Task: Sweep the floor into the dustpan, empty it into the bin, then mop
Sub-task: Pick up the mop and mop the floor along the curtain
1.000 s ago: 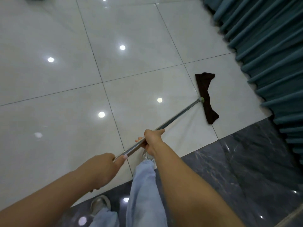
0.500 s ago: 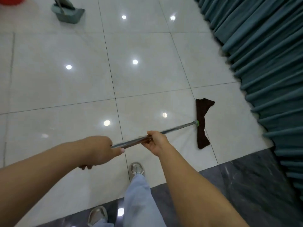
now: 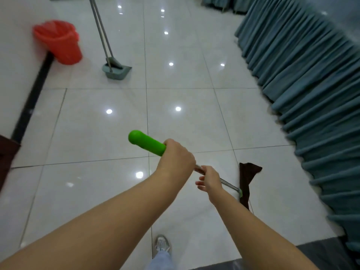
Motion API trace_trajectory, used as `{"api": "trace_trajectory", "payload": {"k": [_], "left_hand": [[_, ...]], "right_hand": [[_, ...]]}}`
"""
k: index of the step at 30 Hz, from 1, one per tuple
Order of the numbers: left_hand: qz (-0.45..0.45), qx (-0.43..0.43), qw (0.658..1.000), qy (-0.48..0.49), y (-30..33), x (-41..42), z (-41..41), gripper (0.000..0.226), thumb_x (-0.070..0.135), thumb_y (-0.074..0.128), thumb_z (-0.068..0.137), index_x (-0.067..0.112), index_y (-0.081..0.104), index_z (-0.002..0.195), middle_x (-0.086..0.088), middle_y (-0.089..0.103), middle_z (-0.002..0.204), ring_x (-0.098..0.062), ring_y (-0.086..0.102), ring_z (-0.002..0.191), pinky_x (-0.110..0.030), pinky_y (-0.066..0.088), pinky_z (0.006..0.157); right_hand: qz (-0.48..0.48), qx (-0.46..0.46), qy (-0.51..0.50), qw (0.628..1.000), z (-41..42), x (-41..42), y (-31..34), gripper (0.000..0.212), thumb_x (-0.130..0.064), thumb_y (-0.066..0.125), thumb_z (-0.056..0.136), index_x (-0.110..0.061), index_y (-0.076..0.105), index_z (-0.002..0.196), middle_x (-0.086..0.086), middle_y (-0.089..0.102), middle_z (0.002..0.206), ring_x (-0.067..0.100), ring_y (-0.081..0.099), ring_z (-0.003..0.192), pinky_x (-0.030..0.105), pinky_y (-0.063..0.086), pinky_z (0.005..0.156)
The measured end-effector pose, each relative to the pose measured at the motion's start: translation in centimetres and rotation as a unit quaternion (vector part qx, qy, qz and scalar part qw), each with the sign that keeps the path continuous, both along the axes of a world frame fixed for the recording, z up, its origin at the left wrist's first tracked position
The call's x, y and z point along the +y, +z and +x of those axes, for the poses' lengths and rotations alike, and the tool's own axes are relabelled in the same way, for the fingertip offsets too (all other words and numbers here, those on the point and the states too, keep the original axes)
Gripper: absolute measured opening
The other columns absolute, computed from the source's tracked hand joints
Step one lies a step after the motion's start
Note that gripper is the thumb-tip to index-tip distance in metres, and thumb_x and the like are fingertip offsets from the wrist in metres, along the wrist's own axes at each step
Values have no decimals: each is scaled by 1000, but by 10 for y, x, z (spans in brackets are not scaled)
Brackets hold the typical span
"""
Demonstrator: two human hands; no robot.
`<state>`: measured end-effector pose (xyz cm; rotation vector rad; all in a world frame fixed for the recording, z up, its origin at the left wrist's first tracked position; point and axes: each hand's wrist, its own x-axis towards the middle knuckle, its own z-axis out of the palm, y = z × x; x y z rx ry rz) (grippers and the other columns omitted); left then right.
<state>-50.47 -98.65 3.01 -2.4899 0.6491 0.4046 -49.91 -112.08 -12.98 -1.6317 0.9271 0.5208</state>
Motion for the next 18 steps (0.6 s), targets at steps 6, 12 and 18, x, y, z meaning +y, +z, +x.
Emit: {"api": "trace_trajectory", "payload": {"k": [6, 12, 18], "left_hand": [[-169, -111, 959, -198, 12, 10, -3, 10, 5, 64, 76, 12, 60, 80, -5, 60, 73, -26, 53, 75, -40, 45, 79], [-272, -52, 931, -239, -6, 28, -7, 10, 4, 62, 73, 14, 60, 71, -1, 56, 62, -21, 52, 61, -32, 50, 55], [-462, 50, 879, 111, 13, 13, 45, 66, 59, 49, 88, 22, 38, 141, 0, 60, 124, -19, 55, 112, -32, 48, 86]], "right_hand": [[-53, -85, 170, 980, 0, -26, 24, 10, -15, 51, 91, -24, 54, 92, 4, 54, 80, 18, 47, 68, 31, 43, 64], [-120, -120, 129, 977, 12, -44, 31, 11, -32, 60, 90, -23, 56, 96, -3, 53, 73, 14, 47, 62, 31, 44, 58], [-173, -106, 118, 972, 22, -63, 48, 20, -33, 59, 89, -20, 61, 104, -10, 48, 67, 11, 45, 60, 26, 38, 57]]}}
